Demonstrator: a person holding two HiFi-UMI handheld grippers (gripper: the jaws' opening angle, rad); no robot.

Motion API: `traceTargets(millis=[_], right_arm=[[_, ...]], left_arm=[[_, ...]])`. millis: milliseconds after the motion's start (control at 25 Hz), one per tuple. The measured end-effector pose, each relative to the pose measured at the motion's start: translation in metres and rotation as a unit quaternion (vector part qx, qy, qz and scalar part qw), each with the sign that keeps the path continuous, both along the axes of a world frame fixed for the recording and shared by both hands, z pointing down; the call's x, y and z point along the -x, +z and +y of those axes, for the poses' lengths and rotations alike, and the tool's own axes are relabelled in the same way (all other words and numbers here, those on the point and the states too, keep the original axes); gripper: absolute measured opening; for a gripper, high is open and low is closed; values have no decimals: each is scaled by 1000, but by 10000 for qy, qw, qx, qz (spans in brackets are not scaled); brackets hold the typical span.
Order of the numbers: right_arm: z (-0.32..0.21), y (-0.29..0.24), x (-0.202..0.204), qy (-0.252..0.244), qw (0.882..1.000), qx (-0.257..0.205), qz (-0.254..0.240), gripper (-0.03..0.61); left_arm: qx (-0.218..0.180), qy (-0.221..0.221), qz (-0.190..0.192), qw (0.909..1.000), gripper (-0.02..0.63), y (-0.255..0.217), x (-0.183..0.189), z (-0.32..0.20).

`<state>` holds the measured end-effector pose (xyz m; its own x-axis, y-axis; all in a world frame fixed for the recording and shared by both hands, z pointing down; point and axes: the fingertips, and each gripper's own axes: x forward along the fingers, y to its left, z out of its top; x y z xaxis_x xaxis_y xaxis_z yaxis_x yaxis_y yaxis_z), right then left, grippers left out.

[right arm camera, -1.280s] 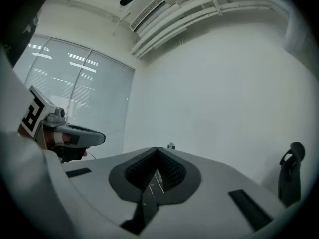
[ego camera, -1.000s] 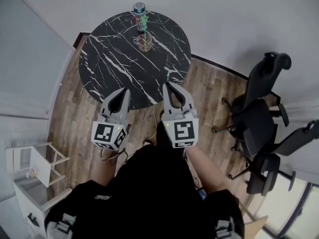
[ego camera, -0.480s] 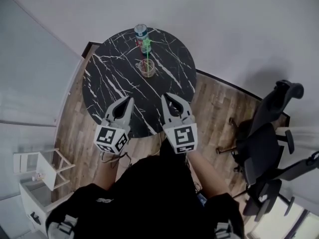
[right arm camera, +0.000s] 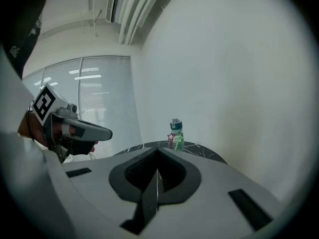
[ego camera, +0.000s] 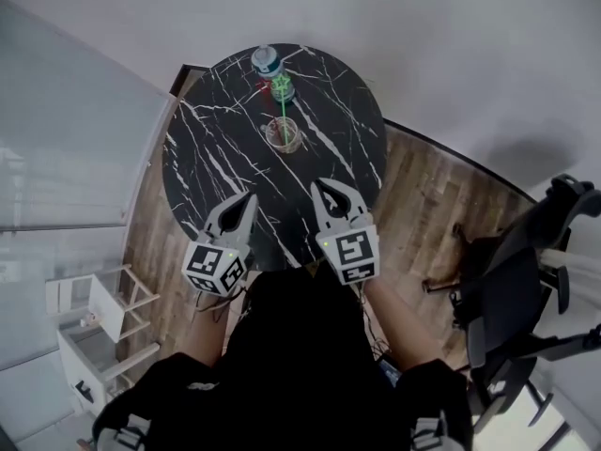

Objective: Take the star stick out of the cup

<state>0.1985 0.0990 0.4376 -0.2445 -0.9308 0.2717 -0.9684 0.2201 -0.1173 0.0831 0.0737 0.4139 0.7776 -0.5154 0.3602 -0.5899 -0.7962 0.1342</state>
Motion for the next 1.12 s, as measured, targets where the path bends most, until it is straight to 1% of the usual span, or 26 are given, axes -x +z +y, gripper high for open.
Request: traceTargets(millis=[200, 520, 680, 1120], right_arm=[[-21, 18, 0, -82, 9997, 206, -53, -3], [-58, 40, -1, 90, 9984, 554, 34, -3], [-88, 45, 1, 195, 9974, 681, 94, -3], [-163, 78, 8, 400, 9930, 1105, 83, -3]], left_arm=[[144, 2, -63, 9999, 0, 13, -4, -25], [434, 337, -34, 9985, 0, 39, -13, -60], [615, 360, 7, 9975, 0, 53, -8, -86], [876, 413, -56, 9953, 0, 86, 2, -150]])
